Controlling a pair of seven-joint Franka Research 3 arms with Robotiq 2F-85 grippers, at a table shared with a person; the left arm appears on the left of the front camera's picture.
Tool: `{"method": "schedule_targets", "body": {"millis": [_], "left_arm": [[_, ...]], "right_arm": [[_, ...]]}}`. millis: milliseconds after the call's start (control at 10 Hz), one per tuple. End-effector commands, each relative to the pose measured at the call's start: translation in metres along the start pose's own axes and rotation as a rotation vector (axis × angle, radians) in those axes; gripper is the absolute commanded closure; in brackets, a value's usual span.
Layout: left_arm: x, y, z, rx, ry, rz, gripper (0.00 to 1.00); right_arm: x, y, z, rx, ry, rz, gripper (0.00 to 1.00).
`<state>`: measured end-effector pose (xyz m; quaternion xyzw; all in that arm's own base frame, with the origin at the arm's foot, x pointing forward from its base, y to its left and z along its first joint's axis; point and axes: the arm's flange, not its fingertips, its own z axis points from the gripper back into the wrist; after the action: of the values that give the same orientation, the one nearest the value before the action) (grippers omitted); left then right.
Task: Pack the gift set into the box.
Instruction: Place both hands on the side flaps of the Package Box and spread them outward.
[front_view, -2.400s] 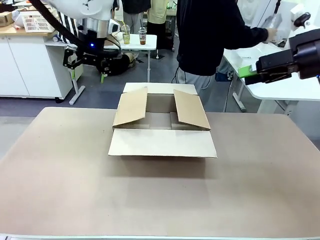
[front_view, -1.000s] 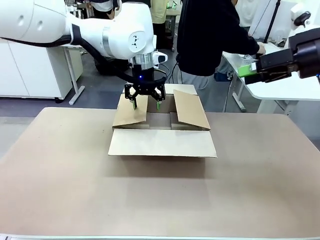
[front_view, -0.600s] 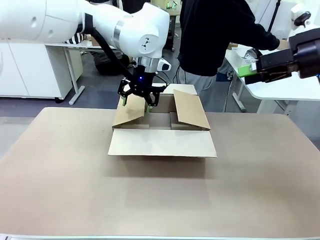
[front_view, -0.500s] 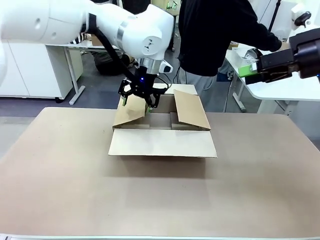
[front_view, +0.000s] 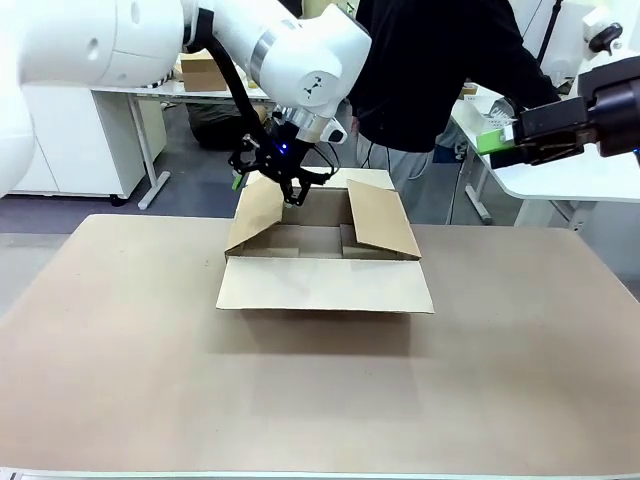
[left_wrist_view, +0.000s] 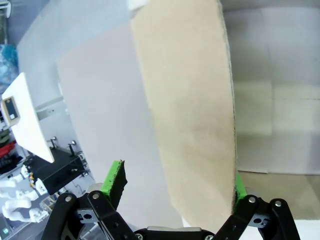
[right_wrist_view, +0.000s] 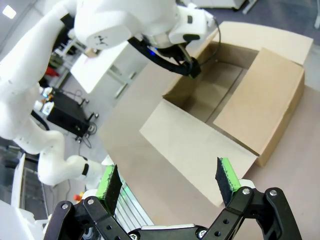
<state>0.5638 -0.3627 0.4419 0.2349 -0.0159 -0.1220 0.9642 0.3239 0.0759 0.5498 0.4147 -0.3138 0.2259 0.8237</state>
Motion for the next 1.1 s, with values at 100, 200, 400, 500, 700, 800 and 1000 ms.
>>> {"method": "schedule_targets", "body": {"millis": [100,200,400,500,700,800,1000], "left_arm": [[-0.013,0.031,0.008,0.060,-0.007,0.107,0.00],[-0.018,0.046,0.011,0.064,-0.017,0.152,0.00],[-0.026,0.078,0.011,0.059,-0.019,0.246,0.00],[-0.031,0.095,0.007,0.038,-0.007,0.296,0.00],[-0.039,0.120,-0.003,0.014,0.014,0.367,0.00],[-0.044,0.131,-0.011,-0.001,0.033,0.399,0.00],[-0.054,0.146,-0.033,-0.069,0.076,0.430,0.00]], "right_arm": [[0.001,-0.002,-0.004,0.019,-0.023,0.021,0.00],[0.001,-0.002,-0.004,0.019,-0.023,0.021,0.00],[0.001,-0.002,-0.004,0.019,-0.023,0.021,0.00],[0.001,-0.002,-0.004,0.019,-0.023,0.021,0.00],[0.001,-0.002,-0.004,0.019,-0.023,0.021,0.00],[0.001,-0.002,-0.004,0.019,-0.023,0.021,0.00],[0.001,-0.002,-0.004,0.019,-0.023,0.021,0.00]]}}
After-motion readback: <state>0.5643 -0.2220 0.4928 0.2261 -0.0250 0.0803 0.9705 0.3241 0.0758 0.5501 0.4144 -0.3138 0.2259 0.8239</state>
